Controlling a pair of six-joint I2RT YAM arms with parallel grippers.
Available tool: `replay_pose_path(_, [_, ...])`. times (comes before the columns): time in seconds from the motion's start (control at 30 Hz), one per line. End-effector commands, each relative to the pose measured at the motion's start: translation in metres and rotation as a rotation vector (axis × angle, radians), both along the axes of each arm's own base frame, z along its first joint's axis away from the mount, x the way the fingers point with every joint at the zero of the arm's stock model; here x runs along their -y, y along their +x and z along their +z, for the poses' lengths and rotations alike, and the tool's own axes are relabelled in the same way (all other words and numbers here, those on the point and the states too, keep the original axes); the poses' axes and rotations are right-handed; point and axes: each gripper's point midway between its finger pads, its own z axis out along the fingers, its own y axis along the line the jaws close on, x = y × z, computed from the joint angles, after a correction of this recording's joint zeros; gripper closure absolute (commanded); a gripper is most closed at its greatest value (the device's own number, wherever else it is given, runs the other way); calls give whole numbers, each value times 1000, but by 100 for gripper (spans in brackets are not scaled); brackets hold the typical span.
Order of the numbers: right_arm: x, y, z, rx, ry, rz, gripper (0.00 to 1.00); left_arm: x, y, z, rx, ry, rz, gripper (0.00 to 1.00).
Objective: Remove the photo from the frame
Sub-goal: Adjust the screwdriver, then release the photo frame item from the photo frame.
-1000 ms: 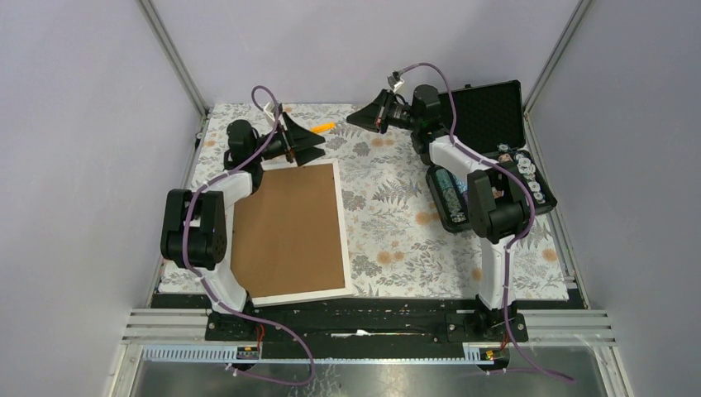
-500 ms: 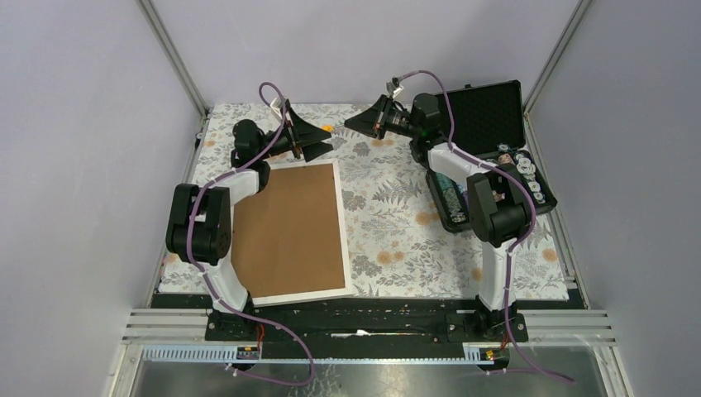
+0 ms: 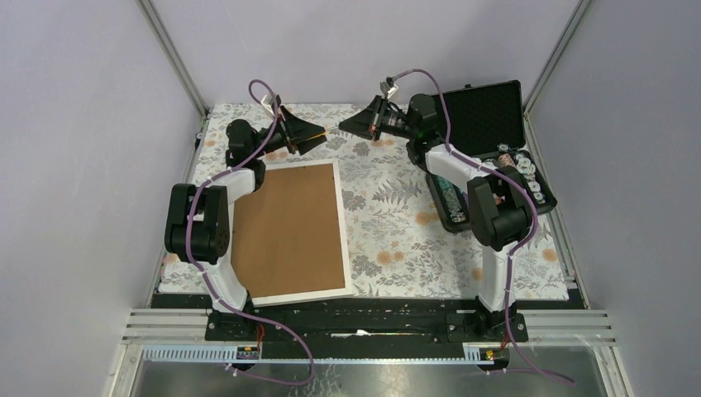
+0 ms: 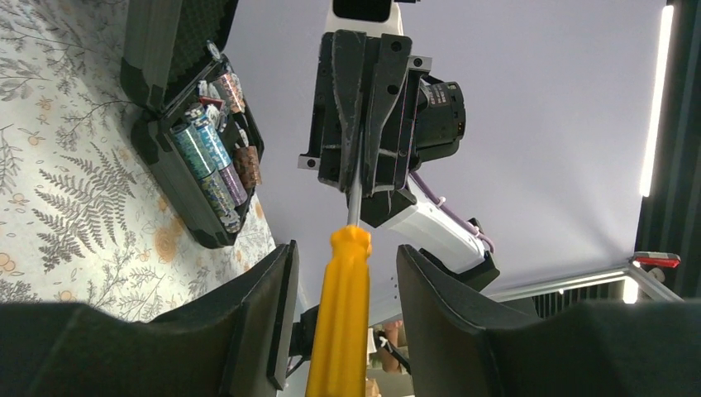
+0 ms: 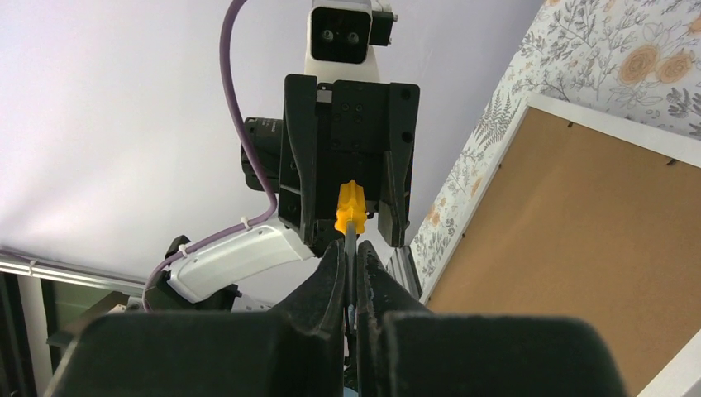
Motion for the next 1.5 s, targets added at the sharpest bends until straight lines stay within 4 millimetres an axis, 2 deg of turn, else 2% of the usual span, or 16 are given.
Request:
replay_pose_path(0.0, [-10, -18, 38, 117, 44, 32, 100, 3, -2, 26, 107, -28, 7, 49])
replay_pose_path(0.2, [-13, -20, 37, 115, 42, 37, 100, 3, -2, 30, 118, -39, 10, 60])
replay_pose_path(0.43, [-15, -21, 35, 114, 40, 39, 100, 4, -6, 34, 133, -43, 4, 82])
replay_pose_path(0.57, [-14, -21, 33, 108, 38, 33, 100, 4, -8, 32, 128, -38, 6, 83])
replay_pose_path(0.6, [-14, -21, 32, 106, 37, 32, 100, 4, -8, 32, 128, -34, 4, 90])
replay_pose_path(0.63, [-14, -20, 31, 107, 33, 33, 88, 4, -9, 32, 132, -29, -3, 97])
replay_pose_path(0.67, [-13, -20, 30, 114, 28, 36, 74, 3, -9, 31, 130, -21, -7, 100])
replay_pose_path(0.73, [-6, -15, 28, 138, 8, 30, 45, -3, -8, 21, 98, 7, -8, 100])
replay_pose_path(0.8, [2, -7, 17, 147, -48, 13, 27, -16, -5, 8, 88, 49, 4, 100])
replay_pose_path(0.87, [13, 3, 2, 143, -113, -19, 16, -30, -1, -18, 41, 132, 1, 100])
replay_pose_path(0.93, [25, 13, -19, 126, -190, -54, 11, -50, 7, -46, -25, 252, 17, 100])
replay_pose_path(1.03, [36, 23, -54, 132, -318, -83, 8, -64, 4, -80, -10, 482, -51, 100])
replay_pose_path(1.17, [42, 31, -98, 81, -424, -101, 9, -77, 0, -104, 15, 590, -145, 100])
replay_pose_path(1.27, [39, 35, -125, 39, -460, -91, 12, -86, 2, -119, 116, 681, -191, 100])
replay_pose_path(1.47, [26, 37, -157, -24, -474, -68, 22, -92, 15, -145, 281, 742, -257, 100])
